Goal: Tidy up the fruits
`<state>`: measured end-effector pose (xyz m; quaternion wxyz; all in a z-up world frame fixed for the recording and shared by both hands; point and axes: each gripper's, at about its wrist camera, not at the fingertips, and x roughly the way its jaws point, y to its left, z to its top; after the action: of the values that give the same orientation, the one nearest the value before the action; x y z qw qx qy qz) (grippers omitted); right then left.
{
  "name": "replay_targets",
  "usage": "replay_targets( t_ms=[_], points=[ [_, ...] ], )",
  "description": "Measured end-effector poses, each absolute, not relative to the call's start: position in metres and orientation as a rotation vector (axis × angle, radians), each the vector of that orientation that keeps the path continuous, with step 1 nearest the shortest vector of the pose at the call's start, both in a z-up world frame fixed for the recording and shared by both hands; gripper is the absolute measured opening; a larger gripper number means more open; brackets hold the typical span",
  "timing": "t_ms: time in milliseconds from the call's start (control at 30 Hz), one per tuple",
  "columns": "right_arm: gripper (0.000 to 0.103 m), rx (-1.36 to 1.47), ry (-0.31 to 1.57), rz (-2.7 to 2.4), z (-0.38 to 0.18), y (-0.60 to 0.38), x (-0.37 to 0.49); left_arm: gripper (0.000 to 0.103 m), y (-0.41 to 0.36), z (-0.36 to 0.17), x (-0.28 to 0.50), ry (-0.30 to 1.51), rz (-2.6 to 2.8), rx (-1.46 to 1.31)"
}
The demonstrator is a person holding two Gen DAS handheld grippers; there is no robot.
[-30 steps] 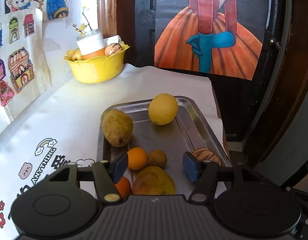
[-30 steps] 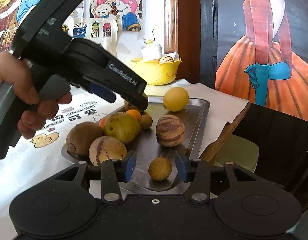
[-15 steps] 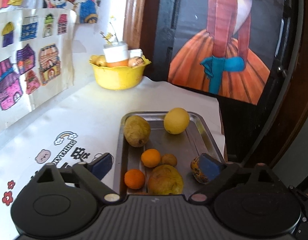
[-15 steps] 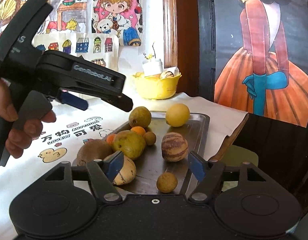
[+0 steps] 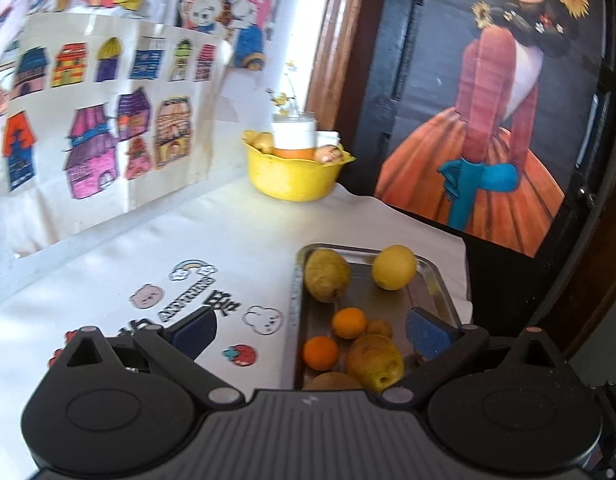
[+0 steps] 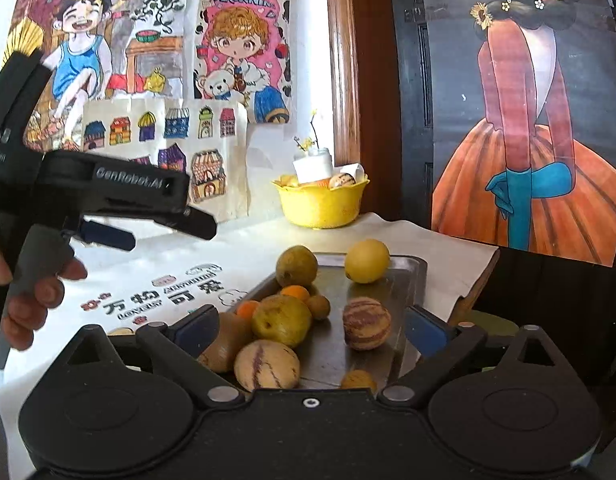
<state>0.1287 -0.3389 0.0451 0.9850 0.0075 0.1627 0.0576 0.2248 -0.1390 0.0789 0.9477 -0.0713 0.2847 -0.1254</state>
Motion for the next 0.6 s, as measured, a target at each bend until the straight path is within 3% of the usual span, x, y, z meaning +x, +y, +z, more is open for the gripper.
replay_targets(
  t_ms=[600],
  points=[
    [0.102, 0.024, 0.276, 0.128, 0.067, -0.311, 0.104, 0.103, -0.088, 0.074, 0.178, 0.518, -0.166, -0.187]
  ],
)
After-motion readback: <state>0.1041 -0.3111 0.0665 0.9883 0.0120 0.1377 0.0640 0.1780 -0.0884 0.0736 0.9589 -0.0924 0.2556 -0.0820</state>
